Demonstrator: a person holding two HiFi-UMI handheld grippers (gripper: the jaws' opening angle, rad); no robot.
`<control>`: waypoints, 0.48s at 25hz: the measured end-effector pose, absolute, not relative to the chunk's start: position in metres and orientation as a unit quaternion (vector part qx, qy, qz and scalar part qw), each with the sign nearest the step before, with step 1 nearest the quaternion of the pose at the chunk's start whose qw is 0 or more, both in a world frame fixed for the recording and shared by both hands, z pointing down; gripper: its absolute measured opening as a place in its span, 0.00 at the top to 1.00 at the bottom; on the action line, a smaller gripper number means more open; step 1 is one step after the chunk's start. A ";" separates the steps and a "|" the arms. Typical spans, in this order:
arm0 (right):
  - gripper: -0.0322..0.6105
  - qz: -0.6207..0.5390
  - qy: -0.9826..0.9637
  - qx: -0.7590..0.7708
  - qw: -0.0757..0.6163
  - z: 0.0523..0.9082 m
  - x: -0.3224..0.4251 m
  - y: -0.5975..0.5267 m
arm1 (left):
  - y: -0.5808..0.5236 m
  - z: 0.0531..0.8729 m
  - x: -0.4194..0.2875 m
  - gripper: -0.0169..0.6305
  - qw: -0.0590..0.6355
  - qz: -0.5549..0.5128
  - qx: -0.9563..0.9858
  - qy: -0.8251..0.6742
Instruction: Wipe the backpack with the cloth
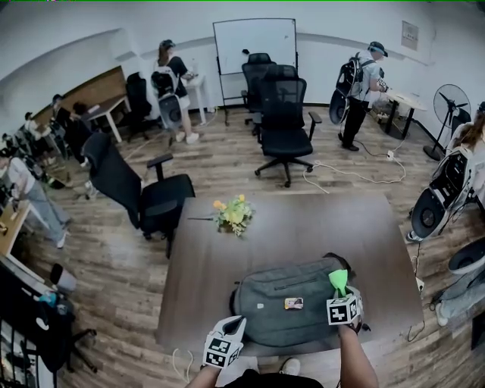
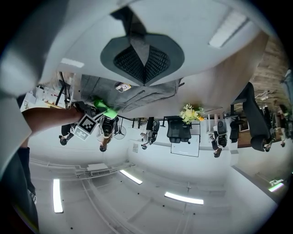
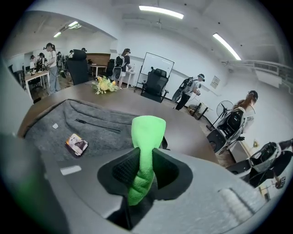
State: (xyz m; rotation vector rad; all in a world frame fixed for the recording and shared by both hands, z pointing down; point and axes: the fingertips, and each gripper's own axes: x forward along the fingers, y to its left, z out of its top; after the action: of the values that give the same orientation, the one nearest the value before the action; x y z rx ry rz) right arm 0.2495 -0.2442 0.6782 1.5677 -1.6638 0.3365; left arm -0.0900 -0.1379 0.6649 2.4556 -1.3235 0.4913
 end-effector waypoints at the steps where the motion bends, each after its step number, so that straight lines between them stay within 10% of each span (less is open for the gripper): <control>1: 0.82 0.136 -0.662 0.623 0.395 0.675 0.248 -0.242 | -0.137 0.666 -0.090 0.94 0.156 0.170 0.856 -0.463; 12: 0.81 0.177 -0.724 0.596 0.299 0.643 0.184 -0.209 | -0.129 0.665 -0.093 0.95 0.168 0.160 0.844 -0.483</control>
State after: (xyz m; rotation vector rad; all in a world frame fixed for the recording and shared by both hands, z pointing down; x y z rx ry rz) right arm 0.1839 -0.2090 0.6432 1.5819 -1.9232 0.4703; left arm -0.0931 -0.1288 0.6649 2.4009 -1.3727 0.4563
